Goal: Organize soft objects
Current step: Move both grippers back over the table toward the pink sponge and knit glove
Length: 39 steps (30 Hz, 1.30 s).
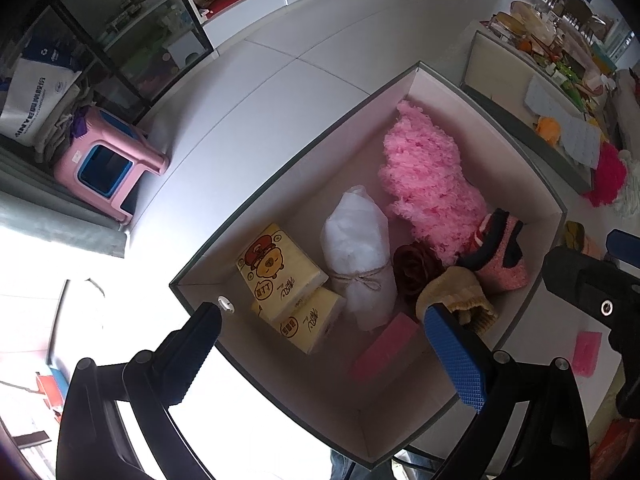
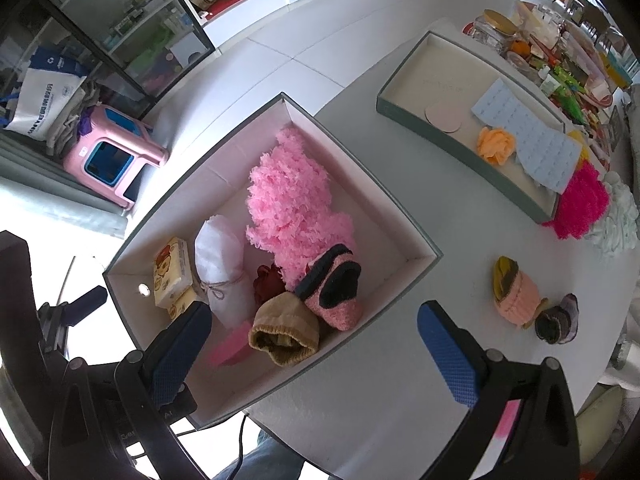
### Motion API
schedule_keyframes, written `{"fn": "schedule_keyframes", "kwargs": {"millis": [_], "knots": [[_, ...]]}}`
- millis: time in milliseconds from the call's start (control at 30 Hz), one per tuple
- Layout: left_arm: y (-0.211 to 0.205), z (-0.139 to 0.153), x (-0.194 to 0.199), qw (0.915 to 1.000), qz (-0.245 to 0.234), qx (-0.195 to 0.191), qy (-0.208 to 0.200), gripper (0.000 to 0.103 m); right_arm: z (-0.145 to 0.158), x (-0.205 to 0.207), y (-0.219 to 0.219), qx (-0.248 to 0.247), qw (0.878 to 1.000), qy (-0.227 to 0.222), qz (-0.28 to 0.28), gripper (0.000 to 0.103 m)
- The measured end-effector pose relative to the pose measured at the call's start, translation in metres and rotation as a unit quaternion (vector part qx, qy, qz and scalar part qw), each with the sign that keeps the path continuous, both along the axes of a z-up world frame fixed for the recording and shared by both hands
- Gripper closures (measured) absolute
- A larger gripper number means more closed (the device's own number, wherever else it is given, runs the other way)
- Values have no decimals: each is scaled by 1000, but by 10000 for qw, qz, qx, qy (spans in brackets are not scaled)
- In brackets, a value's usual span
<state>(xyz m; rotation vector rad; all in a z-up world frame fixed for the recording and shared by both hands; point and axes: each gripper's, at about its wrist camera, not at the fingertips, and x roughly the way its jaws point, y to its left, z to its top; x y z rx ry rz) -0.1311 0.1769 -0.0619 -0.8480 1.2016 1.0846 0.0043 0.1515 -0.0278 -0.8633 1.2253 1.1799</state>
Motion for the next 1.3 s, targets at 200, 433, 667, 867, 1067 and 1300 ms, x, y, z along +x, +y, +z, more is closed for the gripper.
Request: {"fn": "schedule_keyframes", "kwargs": {"millis": [200, 433, 667, 867, 1067, 1300], "knots": [[-6, 5, 3, 9999, -85, 54, 83, 1, 3, 4, -9, 40, 10000, 68, -59, 0], [-14, 10, 11, 9994, -238, 118, 213, 1, 6, 8, -21, 115, 9997, 163, -142, 0], [-22, 13, 25, 9983, -444, 150, 335, 1, 7, 18, -33, 180, 9989, 281, -333, 0], [-24, 13, 36, 9979, -516, 146, 371, 1, 5, 32, -43, 194, 9979, 343, -522, 0], [-32, 12, 54, 9969, -709, 74, 346, 1, 4, 45, -53, 216, 9966, 422, -670, 0], [-58, 11, 112, 9887, -1464, 8, 313, 1, -9, 80, -86, 133, 9916, 538, -1168, 0]]}}
